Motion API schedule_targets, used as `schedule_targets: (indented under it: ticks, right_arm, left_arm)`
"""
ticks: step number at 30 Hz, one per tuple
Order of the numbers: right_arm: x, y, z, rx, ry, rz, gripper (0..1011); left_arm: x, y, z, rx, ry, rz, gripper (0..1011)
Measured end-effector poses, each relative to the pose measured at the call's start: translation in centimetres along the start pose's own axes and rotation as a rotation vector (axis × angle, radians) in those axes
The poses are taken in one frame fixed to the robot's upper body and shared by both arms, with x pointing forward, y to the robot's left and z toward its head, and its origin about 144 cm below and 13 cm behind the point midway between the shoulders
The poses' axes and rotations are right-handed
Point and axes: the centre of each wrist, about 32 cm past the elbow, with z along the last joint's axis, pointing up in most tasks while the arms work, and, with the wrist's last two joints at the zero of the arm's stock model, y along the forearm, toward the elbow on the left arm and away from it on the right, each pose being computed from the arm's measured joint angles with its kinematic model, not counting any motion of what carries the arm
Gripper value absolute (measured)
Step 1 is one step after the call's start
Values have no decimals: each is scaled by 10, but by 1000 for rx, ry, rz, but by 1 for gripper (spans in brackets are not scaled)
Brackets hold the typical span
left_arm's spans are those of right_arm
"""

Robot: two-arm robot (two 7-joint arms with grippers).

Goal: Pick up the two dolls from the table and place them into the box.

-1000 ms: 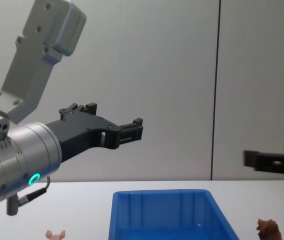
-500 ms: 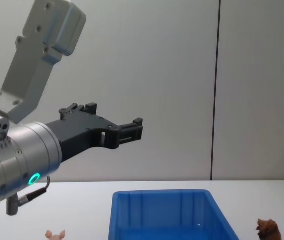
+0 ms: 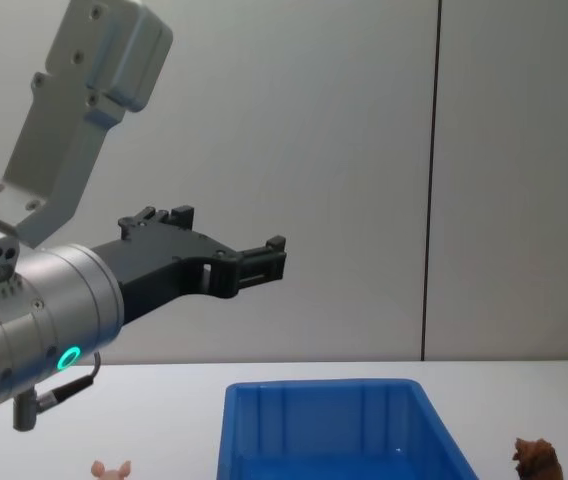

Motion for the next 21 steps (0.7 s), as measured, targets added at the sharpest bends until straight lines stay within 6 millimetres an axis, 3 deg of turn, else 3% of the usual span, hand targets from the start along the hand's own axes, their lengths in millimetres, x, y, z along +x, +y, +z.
schedule_targets:
  ticks: [21]
  right_arm:
    - [0, 48, -10, -100, -4, 30, 1001]
  left_arm:
    - [0, 0, 0, 0, 0, 0, 1001]
